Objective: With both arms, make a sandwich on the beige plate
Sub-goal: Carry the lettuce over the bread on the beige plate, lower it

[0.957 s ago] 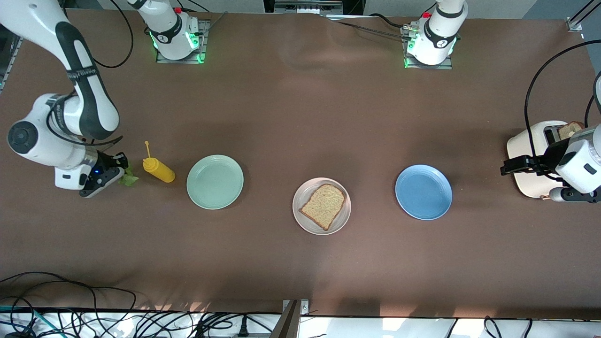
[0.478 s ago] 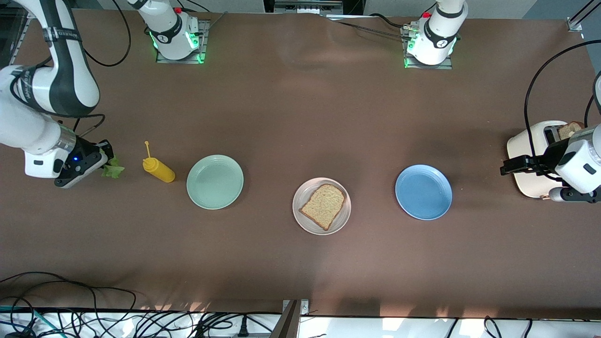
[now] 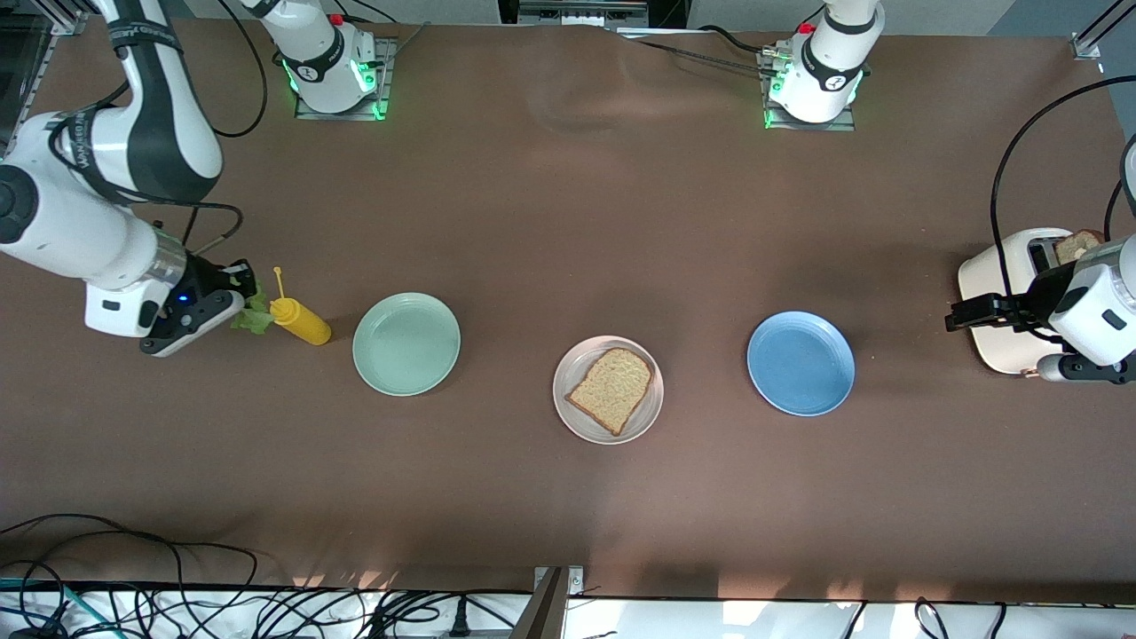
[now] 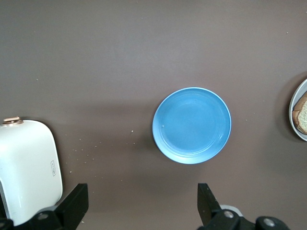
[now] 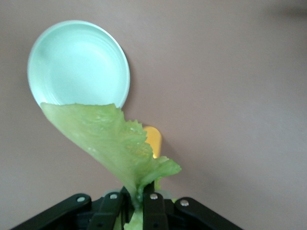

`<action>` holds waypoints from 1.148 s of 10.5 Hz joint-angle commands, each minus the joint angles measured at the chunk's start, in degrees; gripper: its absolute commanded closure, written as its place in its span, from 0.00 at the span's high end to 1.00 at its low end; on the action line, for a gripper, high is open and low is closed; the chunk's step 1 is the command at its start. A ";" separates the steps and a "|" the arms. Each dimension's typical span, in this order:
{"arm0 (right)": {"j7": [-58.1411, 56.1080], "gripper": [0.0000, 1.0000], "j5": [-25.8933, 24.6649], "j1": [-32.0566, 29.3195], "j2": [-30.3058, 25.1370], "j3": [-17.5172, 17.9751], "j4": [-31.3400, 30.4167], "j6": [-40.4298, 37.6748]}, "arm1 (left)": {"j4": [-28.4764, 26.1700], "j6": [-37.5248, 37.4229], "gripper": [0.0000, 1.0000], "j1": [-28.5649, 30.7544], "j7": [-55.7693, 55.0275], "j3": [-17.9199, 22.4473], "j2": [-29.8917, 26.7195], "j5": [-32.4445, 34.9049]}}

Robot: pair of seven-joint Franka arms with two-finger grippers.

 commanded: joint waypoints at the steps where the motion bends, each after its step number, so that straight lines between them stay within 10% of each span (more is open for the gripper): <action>1: 10.14 0.00 0.73 3.57 0.98 2.10 2.80 -2.54 | -0.68 0.22 1.00 -0.25 0.11 0.02 -0.45 1.69; 9: 47.85 0.00 3.63 27.11 15.72 2.11 16.32 0.32 | -0.68 0.22 1.00 -0.42 -0.06 0.02 -0.45 1.69; 12: 61.23 0.00 3.71 43.79 29.58 -8.74 31.57 4.57 | -0.68 0.22 1.00 -1.04 -0.15 0.02 -0.45 1.69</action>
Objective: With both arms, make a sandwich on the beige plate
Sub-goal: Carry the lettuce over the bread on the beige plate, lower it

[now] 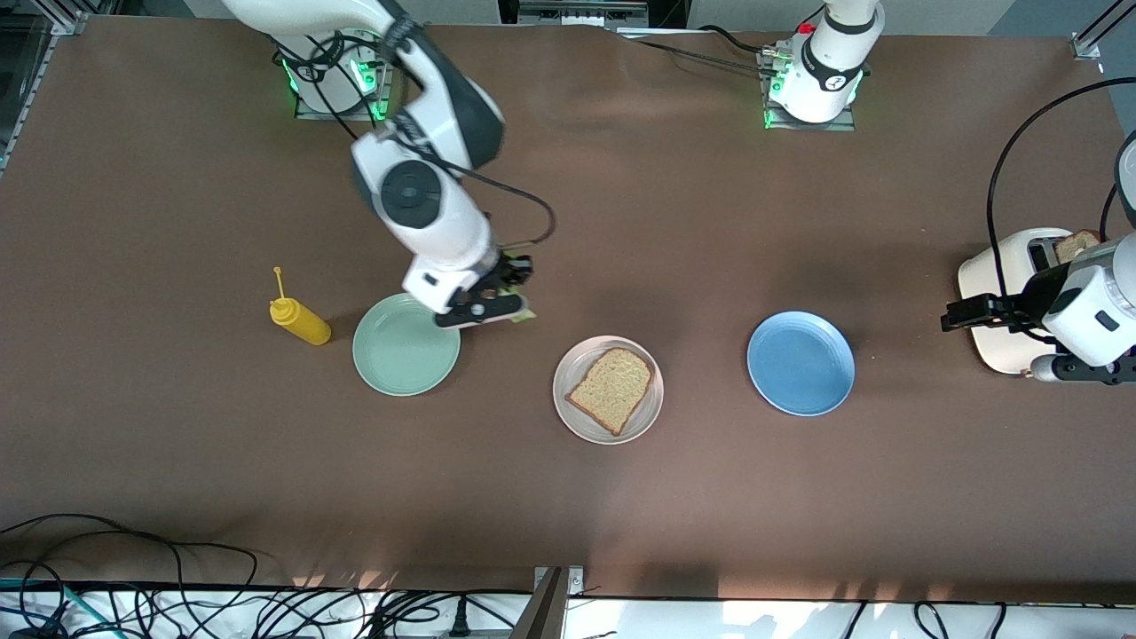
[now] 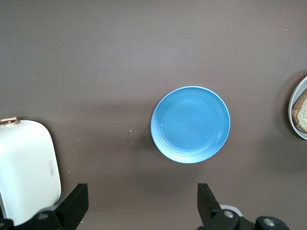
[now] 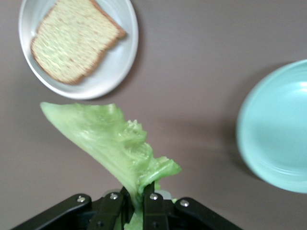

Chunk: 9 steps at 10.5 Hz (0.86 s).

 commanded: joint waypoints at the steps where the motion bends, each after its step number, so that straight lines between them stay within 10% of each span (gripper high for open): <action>1: 8.31 0.00 0.87 11.29 14.28 -9.13 18.23 -0.65 | -0.51 0.20 1.00 -0.67 -0.24 0.10 -0.59 1.69; 9: 18.62 0.00 6.93 12.73 31.03 -10.83 36.05 9.09 | -0.78 0.20 1.00 -0.68 -0.85 0.10 -0.50 1.69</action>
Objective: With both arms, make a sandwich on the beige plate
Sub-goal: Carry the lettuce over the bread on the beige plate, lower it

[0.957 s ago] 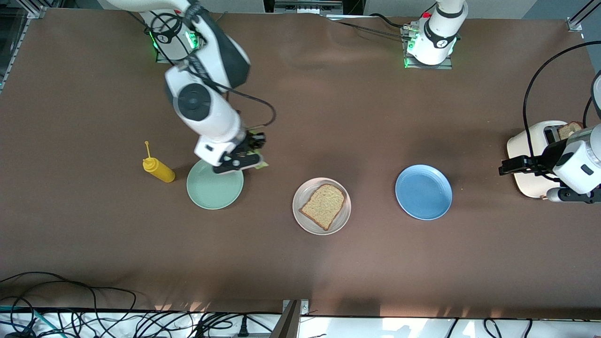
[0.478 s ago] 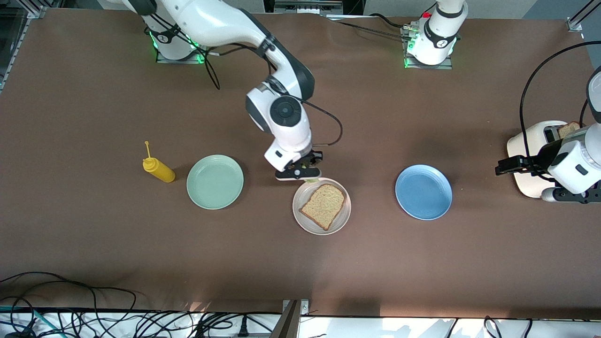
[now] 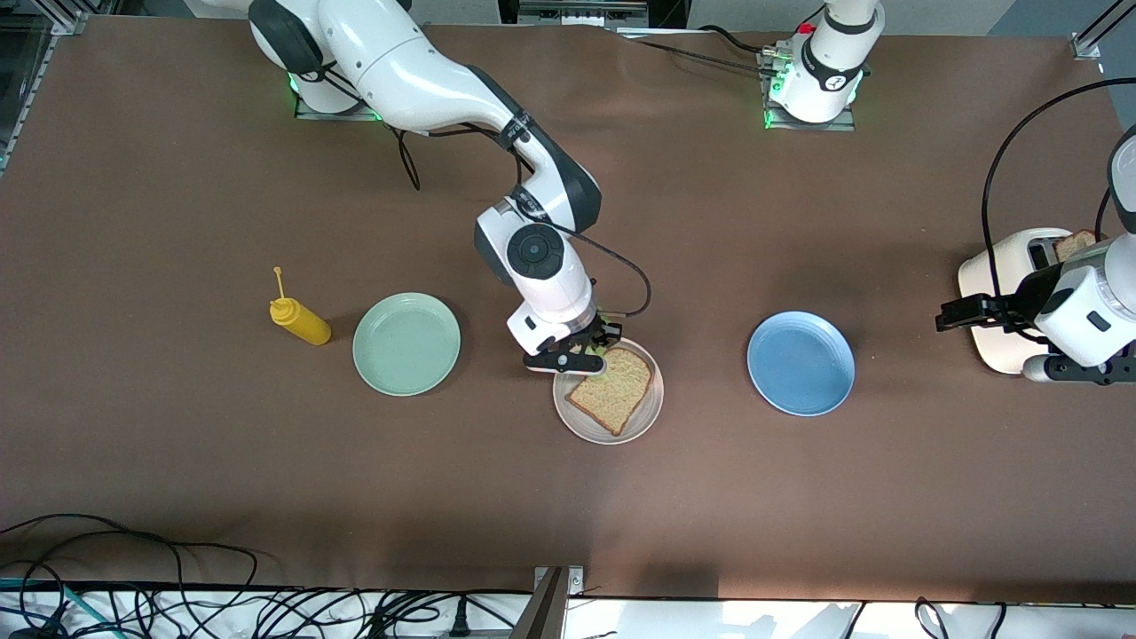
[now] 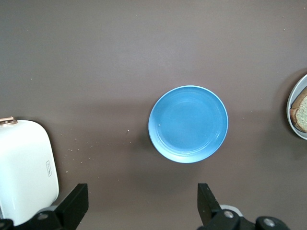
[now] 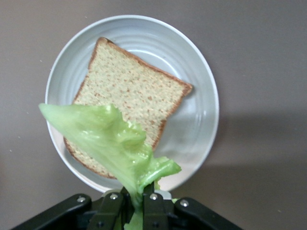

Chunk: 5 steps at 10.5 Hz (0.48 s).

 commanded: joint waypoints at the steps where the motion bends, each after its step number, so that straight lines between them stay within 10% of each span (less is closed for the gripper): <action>1: 2.30 0.00 1.35 0.54 4.48 -0.11 5.92 2.71 | -0.74 0.20 1.00 -0.37 -0.44 0.08 -0.53 1.69; 5: 2.13 0.00 3.20 0.27 5.97 -0.63 5.57 6.23 | -0.82 0.20 1.00 -0.37 -0.44 0.08 -0.53 1.69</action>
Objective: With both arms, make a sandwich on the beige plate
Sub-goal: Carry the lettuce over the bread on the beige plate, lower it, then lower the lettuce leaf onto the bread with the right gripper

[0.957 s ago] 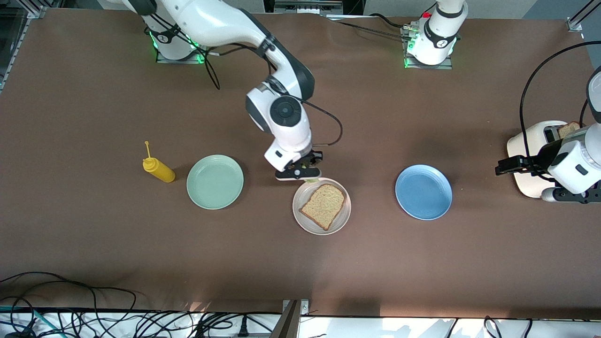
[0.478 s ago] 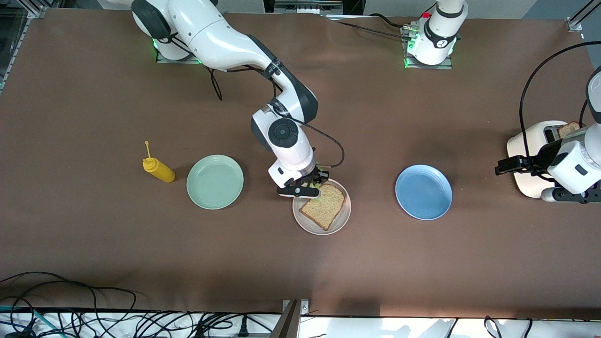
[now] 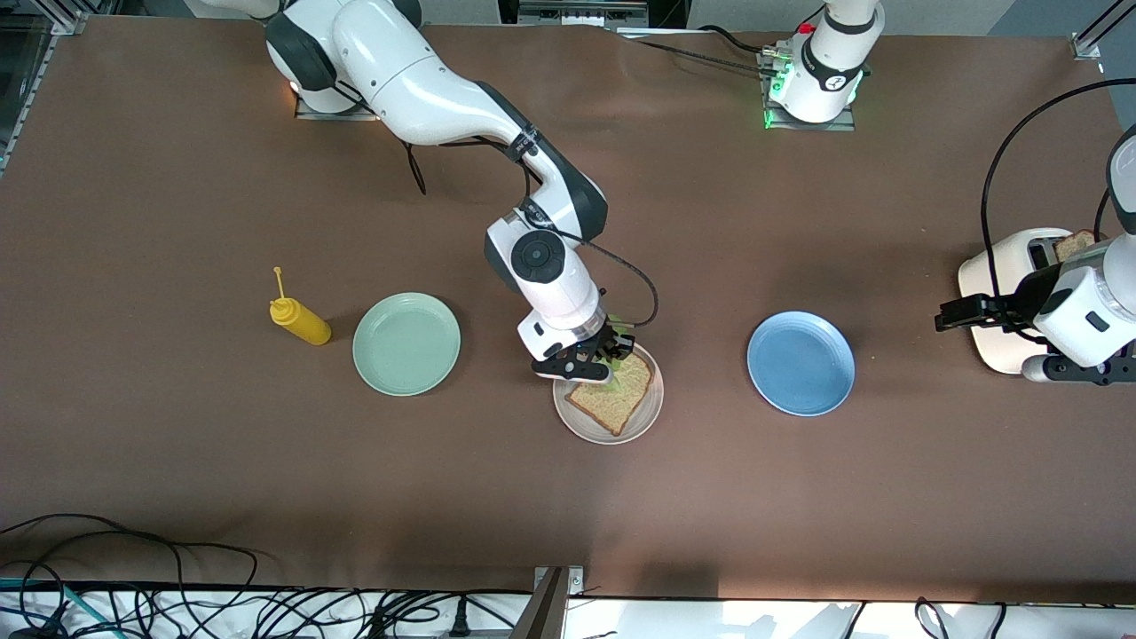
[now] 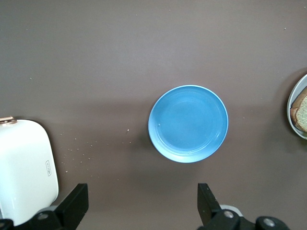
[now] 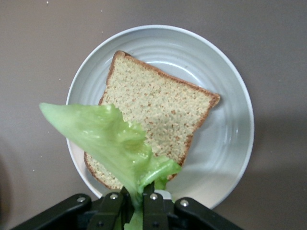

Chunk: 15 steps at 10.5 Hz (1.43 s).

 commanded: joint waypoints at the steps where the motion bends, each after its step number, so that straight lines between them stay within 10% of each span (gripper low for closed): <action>1: 0.13 0.12 1.16 0.16 2.61 -0.68 1.94 1.14 | -0.72 0.20 1.00 -0.36 -0.41 0.08 -0.55 1.69; 5: -1.88 1.00 0.99 -0.19 2.26 -1.38 0.79 0.62 | -0.72 0.20 1.00 -0.36 -0.41 0.08 -0.55 1.69; 15: -8.40 1.00 10.56 -2.13 -1.33 -4.28 1.32 -15.01 | -0.81 0.20 1.00 -0.53 -0.50 0.08 -0.55 1.69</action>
